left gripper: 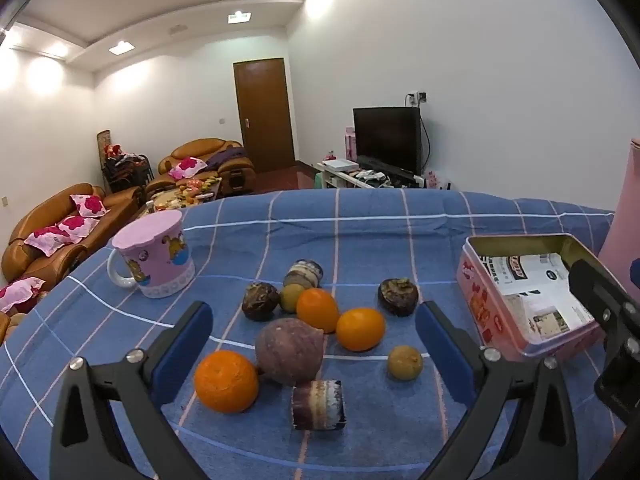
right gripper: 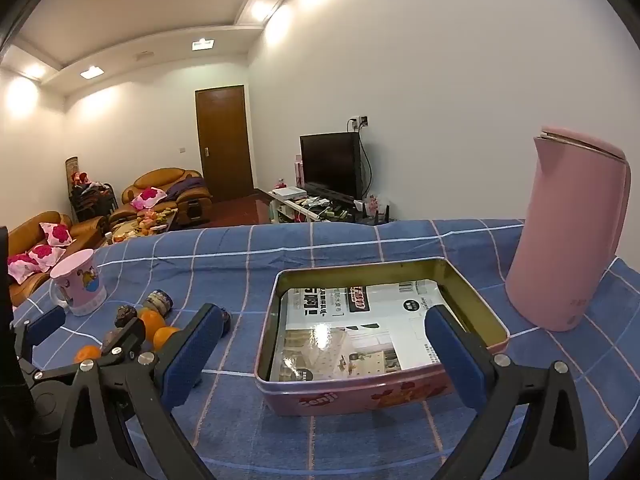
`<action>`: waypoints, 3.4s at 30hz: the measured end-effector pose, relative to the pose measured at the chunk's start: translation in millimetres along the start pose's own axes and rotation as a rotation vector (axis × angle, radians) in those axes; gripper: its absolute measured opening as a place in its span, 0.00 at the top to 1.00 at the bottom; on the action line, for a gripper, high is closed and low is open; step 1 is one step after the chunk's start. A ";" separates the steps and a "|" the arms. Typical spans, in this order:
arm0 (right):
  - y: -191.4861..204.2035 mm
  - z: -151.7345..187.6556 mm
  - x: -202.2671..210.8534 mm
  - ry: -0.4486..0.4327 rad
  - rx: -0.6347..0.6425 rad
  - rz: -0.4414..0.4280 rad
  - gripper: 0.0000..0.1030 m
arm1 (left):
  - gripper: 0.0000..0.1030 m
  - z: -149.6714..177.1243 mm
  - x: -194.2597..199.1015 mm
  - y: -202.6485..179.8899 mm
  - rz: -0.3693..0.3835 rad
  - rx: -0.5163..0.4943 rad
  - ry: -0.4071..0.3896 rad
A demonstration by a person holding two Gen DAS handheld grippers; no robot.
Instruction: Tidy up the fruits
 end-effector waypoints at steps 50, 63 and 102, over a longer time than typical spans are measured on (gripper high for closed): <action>-0.8 -0.5 -0.7 0.006 0.000 0.003 0.01 | 0.00 3.4 4.0 -3.8 0.018 -0.012 -0.002; -0.5 -0.5 -1.0 0.006 -0.002 0.001 0.01 | 0.00 3.4 4.0 -3.9 0.018 -0.012 -0.001; 6.6 1.4 -3.5 0.018 0.024 -0.042 0.02 | 0.00 1.4 -9.3 16.9 -0.041 -0.039 0.035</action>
Point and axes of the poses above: each gripper's, at about its wrist camera, not at the fingertips, and x roughly against the way its jaws point, y to its left, z to its underside, the point moved 2 cm from there along -x, roughly the way its jaws point, and after that the axes turned 9 degrees about -z, right-handed, at the moved point
